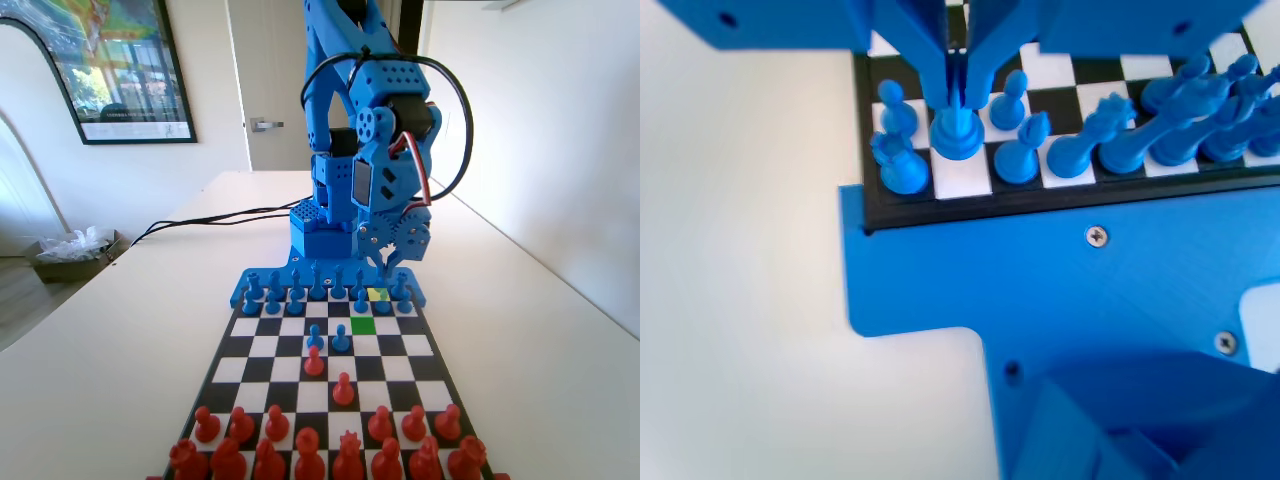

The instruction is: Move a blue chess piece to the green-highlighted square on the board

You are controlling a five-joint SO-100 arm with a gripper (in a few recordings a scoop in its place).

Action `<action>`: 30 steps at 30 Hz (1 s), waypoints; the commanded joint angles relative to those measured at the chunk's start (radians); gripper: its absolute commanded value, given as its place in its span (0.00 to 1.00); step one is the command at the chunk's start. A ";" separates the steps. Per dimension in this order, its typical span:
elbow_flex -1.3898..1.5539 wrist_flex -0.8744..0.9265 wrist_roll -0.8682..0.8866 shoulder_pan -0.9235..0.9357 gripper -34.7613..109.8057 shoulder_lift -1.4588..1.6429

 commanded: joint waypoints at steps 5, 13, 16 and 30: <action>-0.141 0.112 0.032 -0.006 0.25 0.098; -0.224 0.132 0.023 0.081 0.25 0.092; -0.230 0.118 0.017 0.107 0.25 0.071; -0.272 0.002 -0.023 0.253 0.25 -0.101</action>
